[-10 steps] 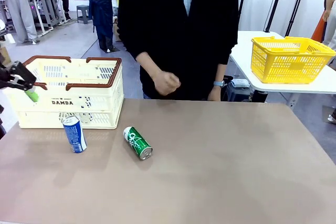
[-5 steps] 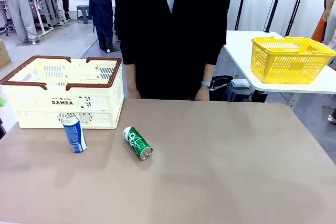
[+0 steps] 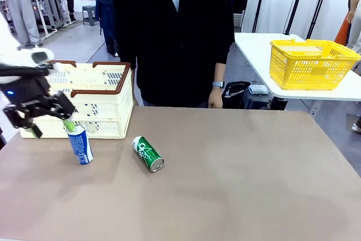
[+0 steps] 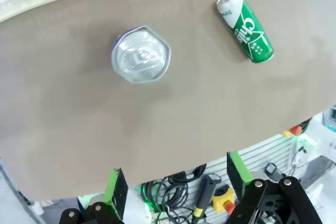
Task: Place the drinks into the Shopping basket.
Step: Pick up one drink and place it into the Shopping basket.
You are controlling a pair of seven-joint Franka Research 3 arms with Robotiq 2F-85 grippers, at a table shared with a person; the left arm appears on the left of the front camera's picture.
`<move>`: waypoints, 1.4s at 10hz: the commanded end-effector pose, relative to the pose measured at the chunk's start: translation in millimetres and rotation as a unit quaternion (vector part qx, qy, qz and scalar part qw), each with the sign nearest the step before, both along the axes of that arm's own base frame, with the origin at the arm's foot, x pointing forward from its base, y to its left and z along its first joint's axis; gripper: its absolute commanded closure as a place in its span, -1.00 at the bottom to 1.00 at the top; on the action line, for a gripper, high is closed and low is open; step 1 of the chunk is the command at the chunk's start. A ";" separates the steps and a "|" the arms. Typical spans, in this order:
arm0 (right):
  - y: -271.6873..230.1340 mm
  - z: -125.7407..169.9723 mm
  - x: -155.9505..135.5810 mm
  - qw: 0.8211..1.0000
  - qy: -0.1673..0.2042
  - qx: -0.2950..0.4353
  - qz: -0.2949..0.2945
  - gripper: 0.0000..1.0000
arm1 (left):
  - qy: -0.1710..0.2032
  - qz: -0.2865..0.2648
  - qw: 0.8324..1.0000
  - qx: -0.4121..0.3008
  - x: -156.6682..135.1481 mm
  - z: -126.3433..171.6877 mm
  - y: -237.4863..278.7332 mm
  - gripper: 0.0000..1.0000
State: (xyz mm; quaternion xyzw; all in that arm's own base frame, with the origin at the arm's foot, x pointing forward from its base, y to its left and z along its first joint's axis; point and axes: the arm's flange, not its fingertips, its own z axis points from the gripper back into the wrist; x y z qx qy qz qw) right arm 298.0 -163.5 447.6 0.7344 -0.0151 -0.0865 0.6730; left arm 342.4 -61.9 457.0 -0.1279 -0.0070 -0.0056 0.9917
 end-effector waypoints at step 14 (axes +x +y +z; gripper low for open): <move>-0.1 6.6 -0.2 1.000 0.009 0.007 -0.001 -1.00 | -0.093 0.033 0.989 0.110 65.2 -81.6 -25.7 -1.00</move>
